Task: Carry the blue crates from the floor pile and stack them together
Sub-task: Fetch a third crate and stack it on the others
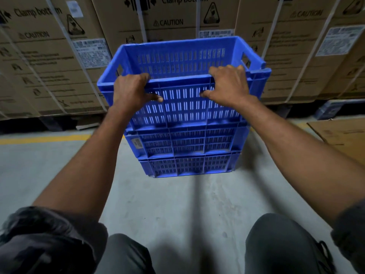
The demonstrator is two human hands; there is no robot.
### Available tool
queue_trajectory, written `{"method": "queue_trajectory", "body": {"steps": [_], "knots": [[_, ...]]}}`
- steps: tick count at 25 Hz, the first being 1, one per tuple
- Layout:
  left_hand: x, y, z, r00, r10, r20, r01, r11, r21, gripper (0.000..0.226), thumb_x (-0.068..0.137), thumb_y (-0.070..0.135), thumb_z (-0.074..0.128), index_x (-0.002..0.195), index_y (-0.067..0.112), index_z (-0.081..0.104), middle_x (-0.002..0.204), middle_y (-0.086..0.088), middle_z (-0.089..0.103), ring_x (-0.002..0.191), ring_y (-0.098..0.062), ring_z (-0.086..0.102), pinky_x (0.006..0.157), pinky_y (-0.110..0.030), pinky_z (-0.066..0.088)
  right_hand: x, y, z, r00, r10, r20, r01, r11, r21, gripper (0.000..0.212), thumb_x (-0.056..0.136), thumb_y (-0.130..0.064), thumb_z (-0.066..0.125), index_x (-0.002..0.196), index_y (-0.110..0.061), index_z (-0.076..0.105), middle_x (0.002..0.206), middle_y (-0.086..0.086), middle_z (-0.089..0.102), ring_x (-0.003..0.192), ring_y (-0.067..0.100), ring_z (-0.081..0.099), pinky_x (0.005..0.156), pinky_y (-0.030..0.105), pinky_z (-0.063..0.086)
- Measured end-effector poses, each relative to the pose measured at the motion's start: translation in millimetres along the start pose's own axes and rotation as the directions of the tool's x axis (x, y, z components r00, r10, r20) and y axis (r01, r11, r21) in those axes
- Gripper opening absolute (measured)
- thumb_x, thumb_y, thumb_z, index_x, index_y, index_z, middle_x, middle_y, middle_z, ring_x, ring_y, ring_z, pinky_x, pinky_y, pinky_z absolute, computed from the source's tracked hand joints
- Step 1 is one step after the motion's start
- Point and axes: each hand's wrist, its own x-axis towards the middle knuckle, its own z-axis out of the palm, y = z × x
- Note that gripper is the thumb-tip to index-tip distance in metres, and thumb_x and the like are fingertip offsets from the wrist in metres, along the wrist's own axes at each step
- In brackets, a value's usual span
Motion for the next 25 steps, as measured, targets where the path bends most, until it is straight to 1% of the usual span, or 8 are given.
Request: {"method": "queue_trajectory", "body": {"steps": [7, 11, 14, 15, 17, 19, 22, 25], "knots": [[-1.2, -0.6, 7.3, 0.997, 0.041, -0.060, -0.037, 0.997, 0.064, 0.069, 0.065, 0.074, 0.068, 0.084, 0.013, 0.043, 0.071, -0.009, 0.048, 0.066, -0.027, 0.046, 0.066, -0.042, 0.036, 1.0, 2.6, 3.7, 0.999, -0.024, -0.021, 0.025, 1.000, 0.010, 0.058, 0.074, -0.069, 0.066, 0.103, -0.021, 0.053, 0.087, 0.000, 0.055, 0.092, 0.028, 0.056, 0.091, 0.049, 0.038], [-27.6, 12.7, 25.2, 0.976, -0.126, -0.177, 0.122, 0.992, -0.032, 0.073, 0.074, 0.064, 0.069, 0.127, 0.019, 0.046, 0.124, -0.011, 0.051, 0.121, -0.033, 0.044, 0.105, -0.049, 0.032, -23.4, 6.8, 21.6, 0.983, -0.064, -0.170, 0.068, 0.998, 0.018, 0.069, 0.080, -0.060, 0.066, 0.131, -0.021, 0.041, 0.127, 0.003, 0.050, 0.118, 0.026, 0.046, 0.105, 0.045, 0.031], [-69.2, 42.1, 64.3, 0.930, -0.204, -0.306, 0.161, 0.974, -0.158, 0.084, 0.085, 0.044, 0.067, 0.154, 0.023, 0.024, 0.161, -0.005, 0.021, 0.150, -0.026, 0.016, 0.121, -0.039, 0.017, -62.2, -0.3, 50.3, 0.963, 0.013, -0.269, -0.009, 1.000, 0.018, 0.083, 0.089, -0.042, 0.060, 0.155, -0.018, 0.016, 0.162, 0.007, 0.017, 0.149, 0.027, 0.013, 0.120, 0.046, 0.012], [-84.6, 54.0, 81.8, 0.931, -0.208, -0.298, 0.153, 0.968, -0.198, 0.079, 0.087, 0.037, 0.066, 0.154, 0.022, 0.026, 0.161, -0.005, 0.021, 0.149, -0.026, 0.019, 0.118, -0.039, 0.025, -75.1, -6.0, 62.3, 0.958, 0.054, -0.281, -0.045, 0.998, 0.036, 0.080, 0.089, -0.036, 0.059, 0.155, -0.018, 0.017, 0.163, 0.008, 0.013, 0.150, 0.027, 0.011, 0.120, 0.045, 0.011], [-115.4, 73.6, 121.8, 0.949, -0.249, -0.194, 0.187, 0.939, -0.289, 0.056, 0.090, 0.030, 0.065, 0.141, 0.021, 0.044, 0.148, -0.005, 0.039, 0.131, -0.026, 0.044, 0.097, -0.040, 0.045, -101.4, -18.8, 90.0, 0.954, 0.109, -0.279, -0.083, 0.991, 0.102, 0.060, 0.089, -0.030, 0.057, 0.145, -0.020, 0.038, 0.155, 0.007, 0.032, 0.141, 0.028, 0.029, 0.114, 0.043, 0.023], [-142.0, 86.6, 160.0, 0.933, -0.360, 0.003, 0.332, 0.855, -0.398, 0.027, 0.094, 0.033, 0.060, 0.118, 0.021, 0.056, 0.122, -0.003, 0.057, 0.105, -0.026, 0.060, 0.071, -0.037, 0.047, -126.5, -28.9, 126.5, 0.952, 0.192, -0.239, -0.139, 0.965, 0.224, 0.024, 0.092, -0.035, 0.054, 0.113, -0.022, 0.057, 0.119, 0.002, 0.058, 0.110, 0.025, 0.053, 0.093, 0.041, 0.043], [-166.4, 90.6, 201.3, 0.867, -0.447, 0.221, 0.498, 0.789, -0.359, 0.013, 0.096, 0.033, 0.057, 0.099, 0.020, 0.059, 0.094, -0.002, 0.069, 0.084, -0.028, 0.066, 0.060, -0.033, 0.041, -157.2, -34.4, 180.5, 0.891, 0.425, 0.161, -0.452, 0.797, 0.400, 0.023, 0.092, -0.039, 0.055, 0.079, -0.022, 0.059, 0.075, 0.000, 0.066, 0.076, 0.027, 0.064, 0.067, 0.038, 0.054], [-171.4, 87.9, 229.7, 0.871, -0.420, 0.253, 0.482, 0.831, -0.278, 0.006, 0.093, 0.022, 0.058, 0.097, 0.019, 0.059, 0.089, -0.004, 0.070, 0.080, -0.031, 0.065, 0.058, -0.035, 0.042, -172.0, -32.9, 221.0, 0.793, 0.426, 0.435, -0.597, 0.684, 0.419, 0.017, 0.088, -0.034, 0.063, 0.101, -0.025, 0.069, 0.095, 0.000, 0.074, 0.094, 0.027, 0.068, 0.078, 0.036, 0.055]]}}
